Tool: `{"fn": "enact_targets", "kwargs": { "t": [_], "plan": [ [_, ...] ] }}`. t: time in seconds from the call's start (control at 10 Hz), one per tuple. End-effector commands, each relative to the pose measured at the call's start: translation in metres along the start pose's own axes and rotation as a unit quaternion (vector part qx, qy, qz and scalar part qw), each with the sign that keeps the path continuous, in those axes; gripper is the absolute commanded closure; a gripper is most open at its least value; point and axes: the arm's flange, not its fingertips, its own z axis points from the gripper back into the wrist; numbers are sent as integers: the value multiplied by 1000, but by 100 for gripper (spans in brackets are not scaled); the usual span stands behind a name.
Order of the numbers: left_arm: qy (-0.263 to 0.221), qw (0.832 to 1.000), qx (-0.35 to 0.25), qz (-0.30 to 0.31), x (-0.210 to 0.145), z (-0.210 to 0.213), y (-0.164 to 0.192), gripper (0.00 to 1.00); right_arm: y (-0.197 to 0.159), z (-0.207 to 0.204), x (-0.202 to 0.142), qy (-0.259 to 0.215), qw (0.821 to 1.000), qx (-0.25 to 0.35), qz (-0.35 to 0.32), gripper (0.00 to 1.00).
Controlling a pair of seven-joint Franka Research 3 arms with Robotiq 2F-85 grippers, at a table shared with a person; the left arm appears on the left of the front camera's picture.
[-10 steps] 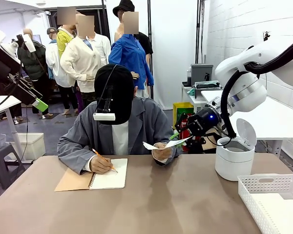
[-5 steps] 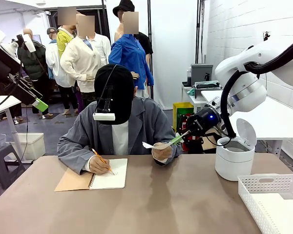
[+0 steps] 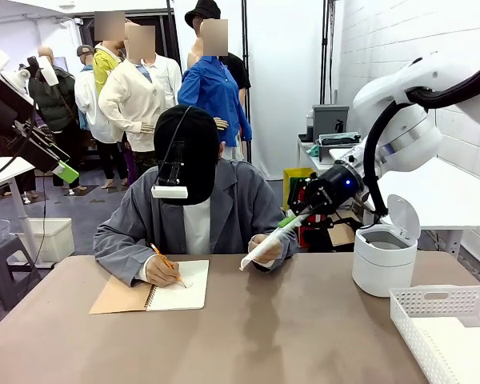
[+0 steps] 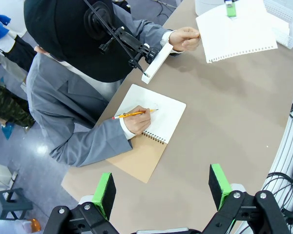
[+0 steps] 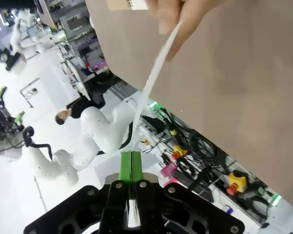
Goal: Sort the paper based on its condition.
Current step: If a person hands you a paper, place it in the Organizing basket , and if it's crumpled, put it in the Trash can.
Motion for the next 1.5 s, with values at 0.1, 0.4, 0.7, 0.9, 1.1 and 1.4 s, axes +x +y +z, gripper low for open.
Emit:
{"fn": "enact_targets", "kwargs": {
  "t": [0.1, 0.4, 0.7, 0.9, 1.1, 1.4],
  "plan": [
    [0, 1000, -1, 1, 0, 0, 0, 0, 6, -2, -55, 0, 996, -54, 77, 100],
    [0, 1000, -1, 1, 0, 0, 0, 0, -7, 13, -109, -61, 978, -140, 145, 100],
    [0, 1000, -1, 1, 0, 0, 0, 0, -39, 38, -148, -178, 946, -179, 205, 100],
    [0, 1000, -1, 1, 0, 0, 0, 0, -60, 60, -166, -229, 920, -222, 229, 100],
    [0, 1000, -1, 1, 0, 0, 0, 0, -77, 78, -184, -239, 906, -276, 216, 100],
    [0, 1000, -1, 1, 0, 0, 0, 0, -122, 108, -196, -265, 893, -317, 181, 100]
  ]
}}
